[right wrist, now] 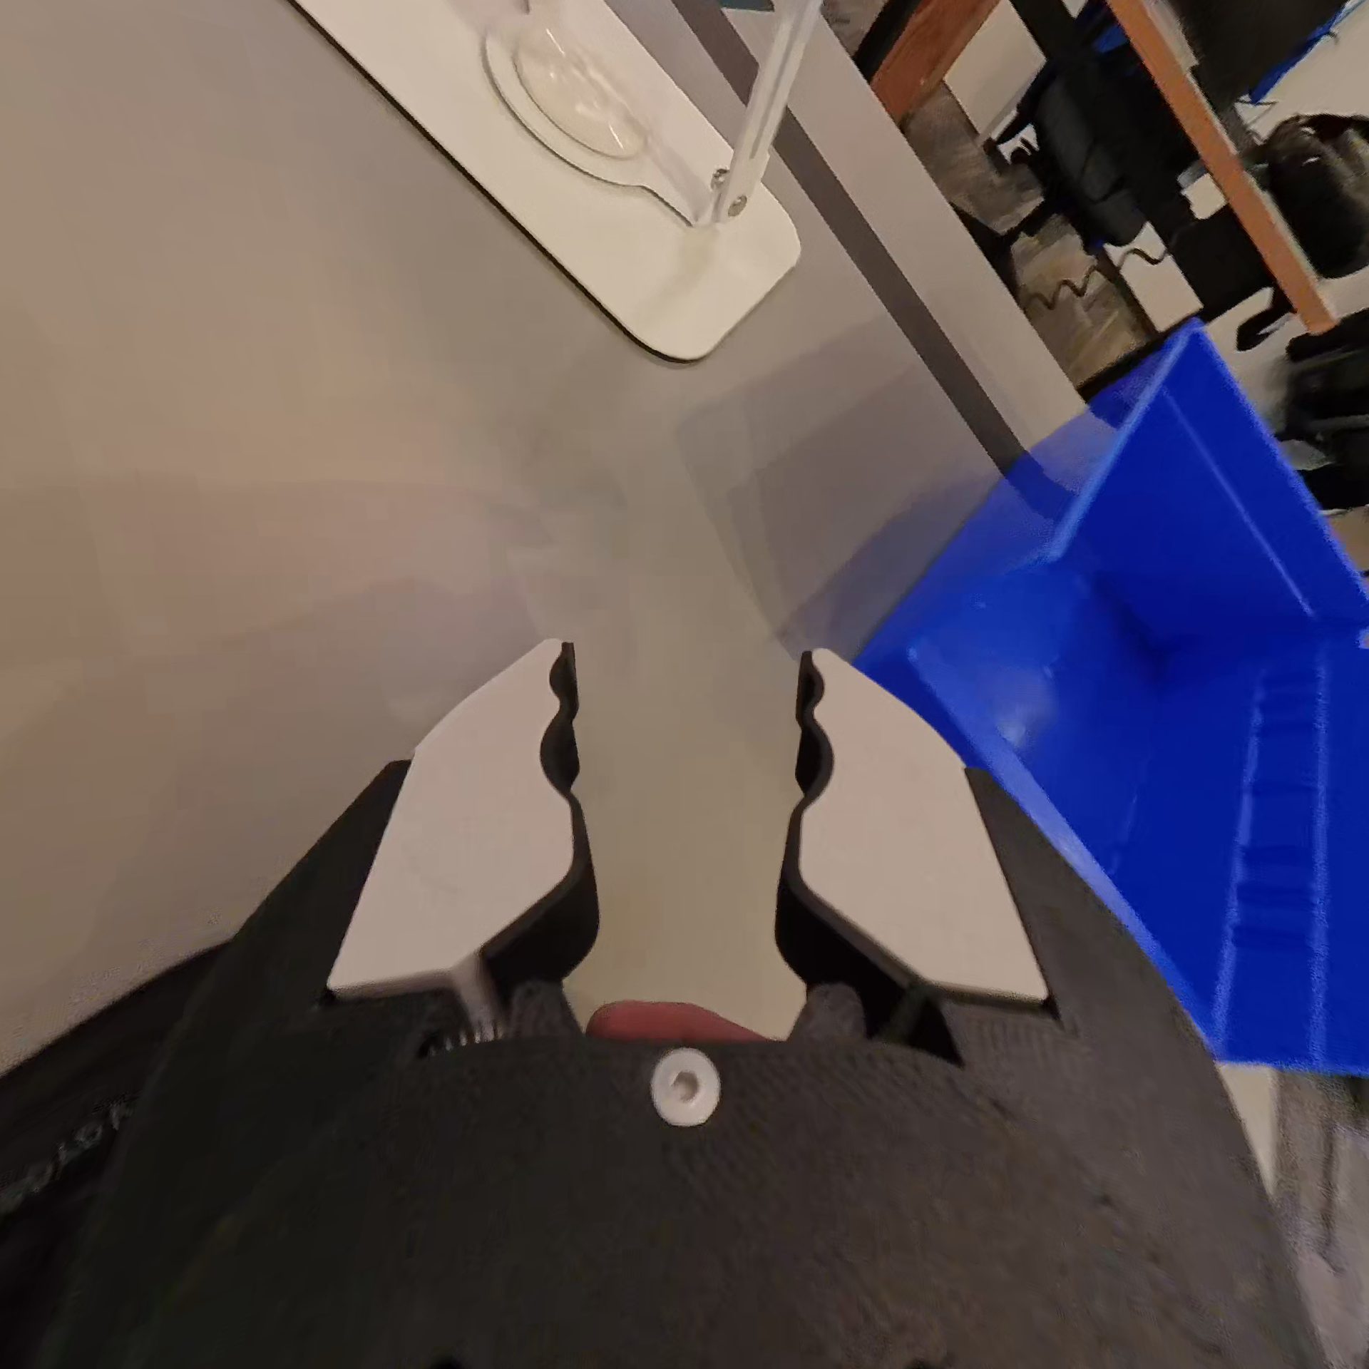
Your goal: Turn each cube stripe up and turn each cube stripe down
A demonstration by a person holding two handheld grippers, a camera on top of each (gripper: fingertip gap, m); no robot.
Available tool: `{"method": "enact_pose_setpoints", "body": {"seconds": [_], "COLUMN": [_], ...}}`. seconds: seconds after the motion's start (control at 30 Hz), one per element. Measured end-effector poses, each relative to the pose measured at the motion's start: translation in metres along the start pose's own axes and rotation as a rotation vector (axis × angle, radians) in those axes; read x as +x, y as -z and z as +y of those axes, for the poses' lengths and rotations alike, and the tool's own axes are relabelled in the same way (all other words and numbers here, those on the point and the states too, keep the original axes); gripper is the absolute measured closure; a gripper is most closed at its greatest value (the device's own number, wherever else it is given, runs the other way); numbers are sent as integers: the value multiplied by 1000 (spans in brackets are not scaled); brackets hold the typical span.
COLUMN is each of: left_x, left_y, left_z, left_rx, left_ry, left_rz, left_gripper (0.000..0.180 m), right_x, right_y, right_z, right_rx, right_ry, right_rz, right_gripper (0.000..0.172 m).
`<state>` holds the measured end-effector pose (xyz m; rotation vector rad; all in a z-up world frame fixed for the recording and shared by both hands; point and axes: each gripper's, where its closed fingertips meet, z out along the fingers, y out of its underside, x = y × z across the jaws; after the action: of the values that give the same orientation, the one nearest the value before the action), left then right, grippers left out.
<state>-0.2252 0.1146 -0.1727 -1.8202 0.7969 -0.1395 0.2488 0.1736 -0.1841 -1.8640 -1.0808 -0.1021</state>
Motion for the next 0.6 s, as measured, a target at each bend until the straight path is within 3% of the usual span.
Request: {"method": "enact_pose_setpoints", "body": {"seconds": [0.1, 0.17, 0.37, 0.53, 0.6], "left_x": [1, 1, 1, 1, 1], "left_y": [-10, -9, -8, -5, -4], "left_z": [12, 11, 11, 8, 6], "left_rx": [-63, -45, -37, -19, -10], "left_ry": [53, 41, 17, -15, -21], "left_rz": [82, 66, 36, 1, -1], "left_gripper": [134, 135, 136, 136, 135], "right_x": [-14, -19, -9, -18, -13], "right_y": [-15, -19, -16, -12, -8], "right_z": [3, 7, 6, 3, 0], "right_rx": [22, 10, 46, 52, 41], "right_ry": [20, 71, -4, 121, 67], "right_rz": [-30, -15, 6, 28, 38], "right_gripper": [117, 108, 107, 111, 112]}}
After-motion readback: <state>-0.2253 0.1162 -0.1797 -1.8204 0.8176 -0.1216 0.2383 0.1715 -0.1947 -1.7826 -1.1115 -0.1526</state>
